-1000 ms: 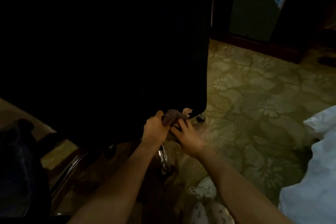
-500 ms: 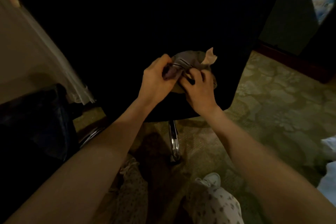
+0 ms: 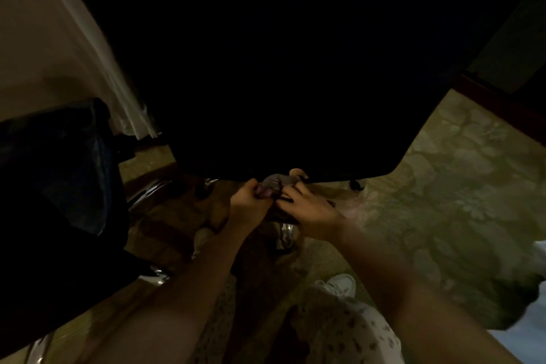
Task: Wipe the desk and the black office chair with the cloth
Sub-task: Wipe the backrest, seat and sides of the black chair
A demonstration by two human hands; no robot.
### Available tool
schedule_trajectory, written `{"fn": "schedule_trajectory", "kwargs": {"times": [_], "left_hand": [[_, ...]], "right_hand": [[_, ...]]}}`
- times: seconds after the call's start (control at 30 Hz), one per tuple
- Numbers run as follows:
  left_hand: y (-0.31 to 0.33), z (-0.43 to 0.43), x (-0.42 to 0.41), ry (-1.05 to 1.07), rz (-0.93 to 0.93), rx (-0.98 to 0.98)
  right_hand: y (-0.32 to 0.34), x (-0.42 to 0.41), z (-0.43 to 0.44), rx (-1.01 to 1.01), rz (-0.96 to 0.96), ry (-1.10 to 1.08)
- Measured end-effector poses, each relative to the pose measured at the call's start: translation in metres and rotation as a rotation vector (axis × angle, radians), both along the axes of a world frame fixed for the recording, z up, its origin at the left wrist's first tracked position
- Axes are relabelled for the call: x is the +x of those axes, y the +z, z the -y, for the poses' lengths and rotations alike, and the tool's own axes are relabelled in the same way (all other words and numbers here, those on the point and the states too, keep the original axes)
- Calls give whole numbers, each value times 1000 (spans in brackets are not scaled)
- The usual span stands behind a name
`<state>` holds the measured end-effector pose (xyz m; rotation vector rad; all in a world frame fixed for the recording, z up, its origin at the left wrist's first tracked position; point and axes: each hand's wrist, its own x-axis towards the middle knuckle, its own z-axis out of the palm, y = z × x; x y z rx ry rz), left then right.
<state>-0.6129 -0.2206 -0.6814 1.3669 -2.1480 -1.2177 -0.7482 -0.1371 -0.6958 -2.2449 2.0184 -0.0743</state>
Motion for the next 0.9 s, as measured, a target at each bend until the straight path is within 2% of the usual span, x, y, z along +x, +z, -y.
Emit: {"fn": "schedule_trajectory", "kwargs": {"times": [0.13,0.23,0.37,0.43,0.53,0.7,0.77,0.9], "left_hand": [[-4,6,25,77,-65,60],[5,19,42,188,-144,-73],[27,33,66,454,-397,-245],[29,50,80,639,-490,-220],[21,80,99,852,-634,3],[4,119,101,823,-520,140],[-3,121,98,776,-428,174],[-26,111,95,639,-308,220]], "right_hand": [[-3,20,7,-131,-60,52],[-2,37,28,-341,-109,85],[21,74,68,-609,-214,176],[34,101,95,-705,-226,227],[38,132,139,-810,-319,309],[4,126,167,-685,-559,284],[-7,120,162,-639,-566,306],[-27,101,155,-707,-571,336]]}}
